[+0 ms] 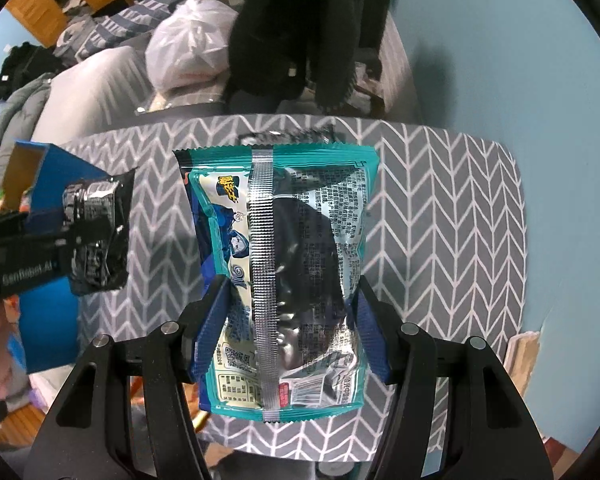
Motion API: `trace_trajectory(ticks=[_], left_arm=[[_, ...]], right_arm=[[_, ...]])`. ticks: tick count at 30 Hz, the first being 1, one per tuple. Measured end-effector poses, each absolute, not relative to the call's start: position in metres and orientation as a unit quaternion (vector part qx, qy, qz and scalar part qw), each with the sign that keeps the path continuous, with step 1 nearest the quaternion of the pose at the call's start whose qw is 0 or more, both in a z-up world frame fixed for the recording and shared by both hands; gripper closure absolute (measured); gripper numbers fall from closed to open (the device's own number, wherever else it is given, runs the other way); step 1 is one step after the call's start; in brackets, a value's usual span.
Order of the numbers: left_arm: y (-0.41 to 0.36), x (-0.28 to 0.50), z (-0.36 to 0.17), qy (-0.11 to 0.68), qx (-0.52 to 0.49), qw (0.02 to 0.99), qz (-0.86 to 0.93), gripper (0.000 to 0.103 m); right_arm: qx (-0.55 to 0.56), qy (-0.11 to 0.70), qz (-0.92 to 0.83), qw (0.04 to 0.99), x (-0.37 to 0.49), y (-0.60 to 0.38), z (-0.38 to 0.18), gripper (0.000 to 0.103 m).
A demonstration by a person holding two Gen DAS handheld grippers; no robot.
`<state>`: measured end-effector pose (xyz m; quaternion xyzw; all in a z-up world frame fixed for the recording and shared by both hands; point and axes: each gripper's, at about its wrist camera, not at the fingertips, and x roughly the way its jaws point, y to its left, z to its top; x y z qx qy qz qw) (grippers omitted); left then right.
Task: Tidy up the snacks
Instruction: 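Carry both packets over the box and open both tools to drop them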
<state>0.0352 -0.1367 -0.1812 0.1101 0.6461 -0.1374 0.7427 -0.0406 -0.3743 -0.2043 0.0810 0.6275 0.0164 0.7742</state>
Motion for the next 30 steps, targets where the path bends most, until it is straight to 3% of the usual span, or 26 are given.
trace_trajectory(ticks=[30], left_arm=[[0.006,0.009,-0.094,0.595,0.041,0.8,-0.071,0.047]], right_arm=[[0.021,0.579,0.163,0.799,0.005,-0.217,-0.138,0.042]])
